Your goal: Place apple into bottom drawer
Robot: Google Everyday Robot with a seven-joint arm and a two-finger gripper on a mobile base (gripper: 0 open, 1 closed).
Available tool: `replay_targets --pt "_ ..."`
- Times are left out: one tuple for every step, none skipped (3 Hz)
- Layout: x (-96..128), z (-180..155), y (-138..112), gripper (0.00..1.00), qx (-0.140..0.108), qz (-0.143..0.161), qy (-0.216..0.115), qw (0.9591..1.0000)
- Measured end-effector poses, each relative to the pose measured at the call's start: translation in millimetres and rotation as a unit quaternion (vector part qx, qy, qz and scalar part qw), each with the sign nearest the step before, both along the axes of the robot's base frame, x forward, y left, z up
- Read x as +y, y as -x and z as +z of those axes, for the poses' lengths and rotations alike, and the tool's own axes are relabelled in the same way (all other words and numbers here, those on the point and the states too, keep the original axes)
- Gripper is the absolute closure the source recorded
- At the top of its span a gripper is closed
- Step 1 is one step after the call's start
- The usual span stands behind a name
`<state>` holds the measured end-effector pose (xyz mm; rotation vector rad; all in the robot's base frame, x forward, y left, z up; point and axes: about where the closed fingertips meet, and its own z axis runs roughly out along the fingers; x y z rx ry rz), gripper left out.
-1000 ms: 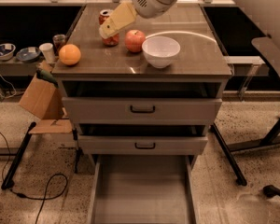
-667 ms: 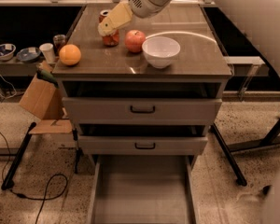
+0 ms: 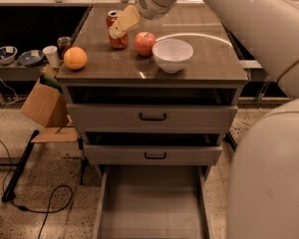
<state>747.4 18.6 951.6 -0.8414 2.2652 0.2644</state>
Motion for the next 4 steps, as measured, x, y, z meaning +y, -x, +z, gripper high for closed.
replay_targets --pt "-11 -18 -19 0.0 0.021 -0.035 0.023 0.9989" --pt "-16 -36 -32 0.0 0.037 -0.059 0.04 0.9968" --pt "-16 -49 -43 0.0 0.049 -0.07 0.052 0.995" --pt "-14 -61 -54 0.0 0.06 -0.074 0.067 0.9932"
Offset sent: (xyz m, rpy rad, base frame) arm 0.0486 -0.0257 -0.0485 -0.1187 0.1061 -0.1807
